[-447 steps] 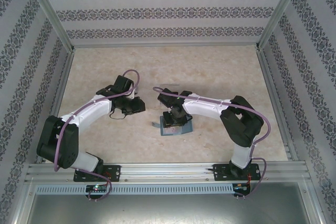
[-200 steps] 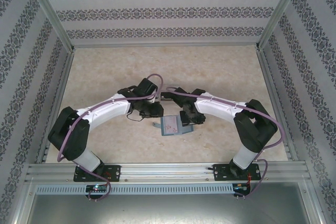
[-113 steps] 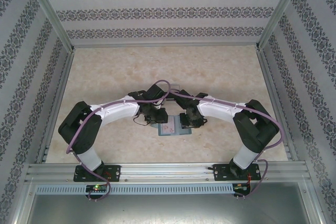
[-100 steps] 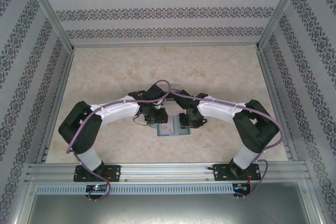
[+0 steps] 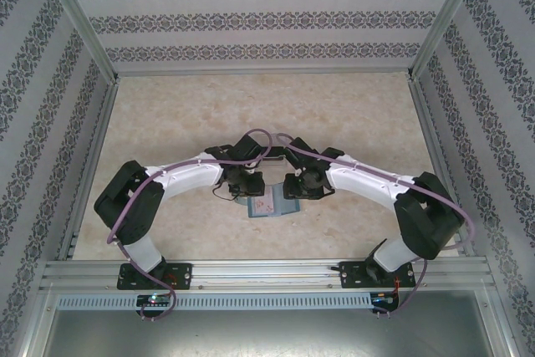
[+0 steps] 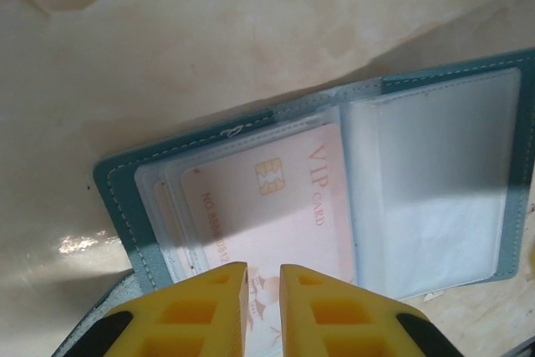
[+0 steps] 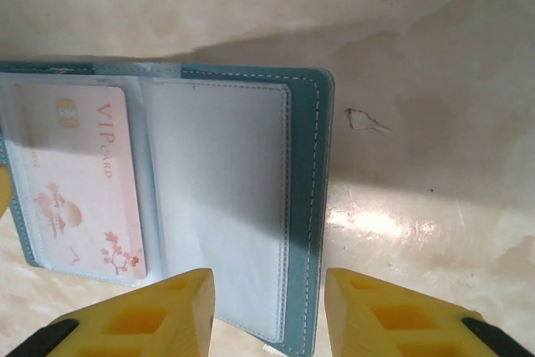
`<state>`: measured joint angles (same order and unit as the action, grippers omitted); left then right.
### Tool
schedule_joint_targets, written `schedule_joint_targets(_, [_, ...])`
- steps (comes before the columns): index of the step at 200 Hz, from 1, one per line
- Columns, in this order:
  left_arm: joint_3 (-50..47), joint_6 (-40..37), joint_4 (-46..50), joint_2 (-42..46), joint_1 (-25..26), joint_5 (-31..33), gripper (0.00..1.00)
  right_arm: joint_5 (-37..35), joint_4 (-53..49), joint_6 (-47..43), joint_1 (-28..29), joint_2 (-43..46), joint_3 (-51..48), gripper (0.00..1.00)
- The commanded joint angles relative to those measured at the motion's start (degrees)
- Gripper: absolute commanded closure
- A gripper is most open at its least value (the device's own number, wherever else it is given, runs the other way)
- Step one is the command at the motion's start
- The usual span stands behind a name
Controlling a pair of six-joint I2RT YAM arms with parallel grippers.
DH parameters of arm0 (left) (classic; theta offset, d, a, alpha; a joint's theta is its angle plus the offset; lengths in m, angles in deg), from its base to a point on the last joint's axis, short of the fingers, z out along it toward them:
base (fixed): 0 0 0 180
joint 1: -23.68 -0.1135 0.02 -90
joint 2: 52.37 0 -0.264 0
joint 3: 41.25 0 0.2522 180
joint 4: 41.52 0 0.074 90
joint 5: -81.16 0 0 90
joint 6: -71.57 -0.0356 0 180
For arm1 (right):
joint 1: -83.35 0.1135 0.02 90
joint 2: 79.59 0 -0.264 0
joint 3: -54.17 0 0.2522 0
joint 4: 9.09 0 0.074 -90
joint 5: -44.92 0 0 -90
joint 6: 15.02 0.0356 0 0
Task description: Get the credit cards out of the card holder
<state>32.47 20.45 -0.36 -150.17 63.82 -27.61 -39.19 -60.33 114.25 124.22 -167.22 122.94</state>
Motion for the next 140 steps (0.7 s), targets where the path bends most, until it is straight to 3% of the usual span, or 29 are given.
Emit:
schedule_joint_targets(1, [-2.0,-0.2,-0.5,-1.0,0.3,0.7,0.83,-0.2,-2.4,1.1,-0.3,1.4,1.1,0.6])
schedule_joint_targets(33, [-3.8,0.6,-2.6,-0.9,-0.1,-0.5,0.84,1.1,-2.1,1.6,-0.3,3.2,2.0,0.65])
schedule_joint_targets(69, [-5.1,0.9,-4.4,-1.1,-0.7,-2.0,0.85,8.5,3.2,3.1,-0.5,3.6,2.0,0.7])
schedule_joint_targets(108, [-5.0,0.6,-4.0,-1.1,-0.9,-2.1,0.85,18.5,12.5,5.9,-0.7,-1.3,1.2,0.76])
schedule_joint_targets(140, [-5.0,0.3,-3.2,-1.1,-1.1,-1.6,0.86,20.5,16.1,6.2,-0.8,-6.4,1.3,0.81])
